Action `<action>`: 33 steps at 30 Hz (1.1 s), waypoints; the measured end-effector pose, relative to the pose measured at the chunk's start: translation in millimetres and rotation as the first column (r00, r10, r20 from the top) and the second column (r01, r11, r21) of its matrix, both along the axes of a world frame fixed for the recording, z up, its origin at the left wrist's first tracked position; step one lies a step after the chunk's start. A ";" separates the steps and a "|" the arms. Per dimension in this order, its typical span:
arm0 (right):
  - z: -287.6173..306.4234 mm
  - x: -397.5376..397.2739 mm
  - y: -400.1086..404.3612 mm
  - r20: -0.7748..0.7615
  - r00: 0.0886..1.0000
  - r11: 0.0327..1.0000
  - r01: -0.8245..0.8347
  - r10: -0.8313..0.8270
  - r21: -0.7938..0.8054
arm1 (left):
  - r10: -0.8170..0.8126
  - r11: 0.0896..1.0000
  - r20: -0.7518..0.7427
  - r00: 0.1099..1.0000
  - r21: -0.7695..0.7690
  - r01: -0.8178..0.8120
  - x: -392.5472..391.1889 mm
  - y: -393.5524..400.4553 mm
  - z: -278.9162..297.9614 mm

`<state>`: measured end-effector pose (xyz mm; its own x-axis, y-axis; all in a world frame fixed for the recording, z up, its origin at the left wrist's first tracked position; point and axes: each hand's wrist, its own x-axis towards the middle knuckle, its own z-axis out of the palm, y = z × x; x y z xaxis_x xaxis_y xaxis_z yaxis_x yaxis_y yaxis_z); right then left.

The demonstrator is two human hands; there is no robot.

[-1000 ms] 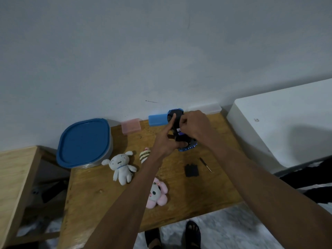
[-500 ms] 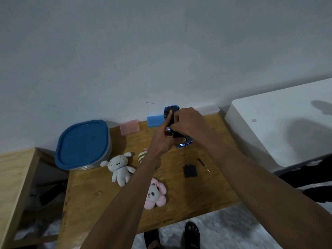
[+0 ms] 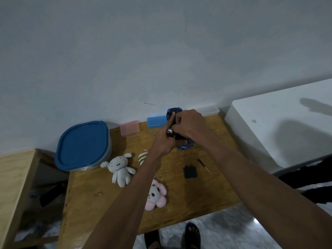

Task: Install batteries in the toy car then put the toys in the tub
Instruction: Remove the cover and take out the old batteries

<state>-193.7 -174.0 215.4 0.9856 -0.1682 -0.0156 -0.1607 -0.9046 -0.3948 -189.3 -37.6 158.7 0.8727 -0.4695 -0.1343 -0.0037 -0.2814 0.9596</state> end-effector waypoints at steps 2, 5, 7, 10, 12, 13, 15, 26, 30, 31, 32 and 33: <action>-0.5 -0.3 -6.3 0.021 1.000 0.999 -0.017 0.017 0.034 | -0.005 1.000 -0.025 1.000 -0.007 0.004 -0.1 0.2 0.5; -2.2 -1.8 -16.5 0.029 0.987 0.982 -0.160 0.158 0.101 | -0.002 1.000 -0.067 0.998 -0.028 0.000 0.5 3.2 0.0; -4.5 -2.0 -21.7 0.024 0.971 0.963 -0.238 0.237 0.127 | 0.010 0.999 -0.083 0.996 -0.033 -0.013 1.1 4.5 -0.8; -11.3 2.5 -29.6 0.015 0.956 0.945 -0.292 0.293 0.146 | 0.008 0.999 -0.101 0.995 -0.053 -0.013 1.5 4.8 -0.7; -14.6 4.6 -32.8 0.028 0.947 0.936 -0.321 0.321 0.141 | 0.003 0.997 -0.107 0.994 -0.071 -0.011 1.5 4.6 1.0; -15.2 5.1 -33.4 0.039 0.942 0.932 -0.335 0.332 0.142 | 0.004 0.997 -0.112 0.994 -0.080 -0.013 2.1 4.3 2.1; -16.1 5.2 -33.7 0.065 0.936 0.923 -0.351 0.345 0.157 | 0.002 0.995 -0.121 0.993 -0.098 -0.014 4.0 3.7 2.4; -12.1 3.8 -27.7 0.081 0.967 0.723 0.124 -0.242 0.680 | 0.040 0.993 -0.121 0.992 -0.107 -0.053 7.2 8.7 -1.7; -18.8 1.2 -28.5 0.028 0.960 0.742 0.196 -0.277 0.642 | 0.037 0.993 -0.113 0.993 -0.104 -0.049 10.2 9.4 -4.3; -20.8 -0.6 -27.0 0.014 0.958 0.738 0.211 -0.286 0.641 | 0.039 0.994 -0.111 0.993 -0.101 -0.050 11.5 9.4 -5.2; -22.1 -2.5 -25.0 0.006 0.954 0.731 0.226 -0.301 0.644 | 0.040 0.994 -0.110 0.993 -0.096 -0.051 12.9 9.2 -5.4; -23.7 -3.7 -23.7 0.004 0.949 0.728 0.240 -0.316 0.642 | 0.041 0.994 -0.112 0.993 -0.092 -0.052 14.4 8.9 -5.8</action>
